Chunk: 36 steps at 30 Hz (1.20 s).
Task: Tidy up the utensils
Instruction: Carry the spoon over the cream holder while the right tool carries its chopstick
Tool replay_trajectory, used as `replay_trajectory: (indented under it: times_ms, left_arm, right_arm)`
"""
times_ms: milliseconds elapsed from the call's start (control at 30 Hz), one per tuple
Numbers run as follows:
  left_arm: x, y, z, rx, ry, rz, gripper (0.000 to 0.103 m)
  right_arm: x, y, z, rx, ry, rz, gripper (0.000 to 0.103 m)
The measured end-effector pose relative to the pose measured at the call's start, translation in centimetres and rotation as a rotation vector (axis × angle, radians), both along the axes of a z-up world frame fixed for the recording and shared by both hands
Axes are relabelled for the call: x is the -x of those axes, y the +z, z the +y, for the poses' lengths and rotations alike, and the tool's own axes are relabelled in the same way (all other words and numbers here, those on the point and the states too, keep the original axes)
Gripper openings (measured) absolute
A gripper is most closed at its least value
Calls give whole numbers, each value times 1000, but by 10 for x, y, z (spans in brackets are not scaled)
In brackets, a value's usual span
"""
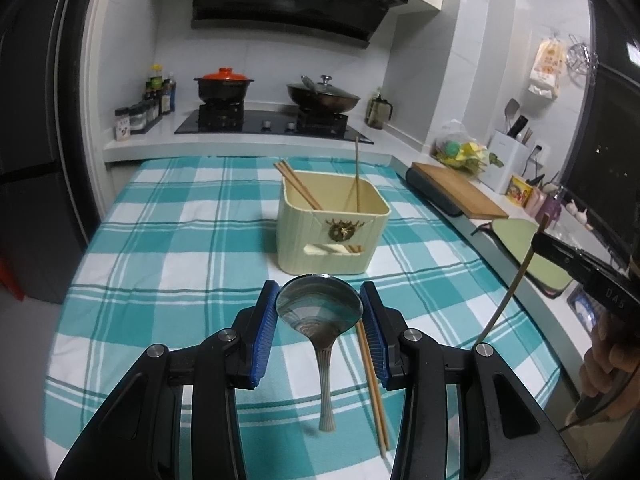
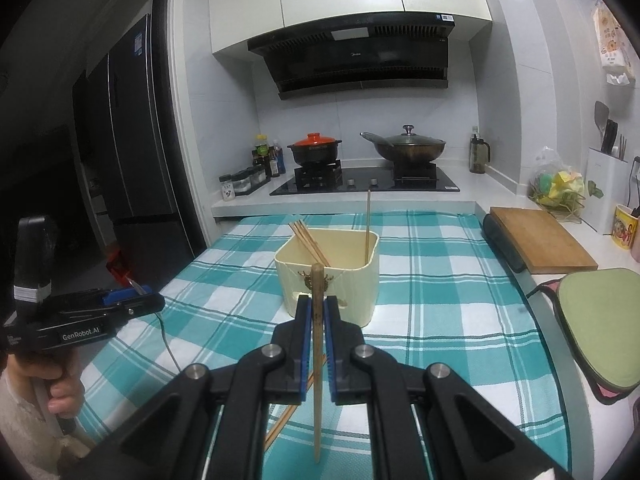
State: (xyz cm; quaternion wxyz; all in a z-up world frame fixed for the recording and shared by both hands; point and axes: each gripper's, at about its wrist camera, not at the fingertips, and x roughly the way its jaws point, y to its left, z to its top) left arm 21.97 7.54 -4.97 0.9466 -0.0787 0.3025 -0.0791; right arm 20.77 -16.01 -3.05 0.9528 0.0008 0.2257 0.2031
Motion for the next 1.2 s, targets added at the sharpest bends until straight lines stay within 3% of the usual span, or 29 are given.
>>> replay_trajectory:
  times_ms: [867, 1000, 1200]
  left_arm:
    - [-39, 6, 5, -21, -28, 36, 41]
    - [-54, 30, 10, -9, -46, 13, 41]
    - [-86, 96, 13, -23, -38, -118, 41]
  right_arm:
    - [-36, -2, -2, 35, 12, 48, 6]
    - [-52, 9, 0, 41, 28, 46, 6]
    - [-83, 65, 7, 42, 45, -58, 6]
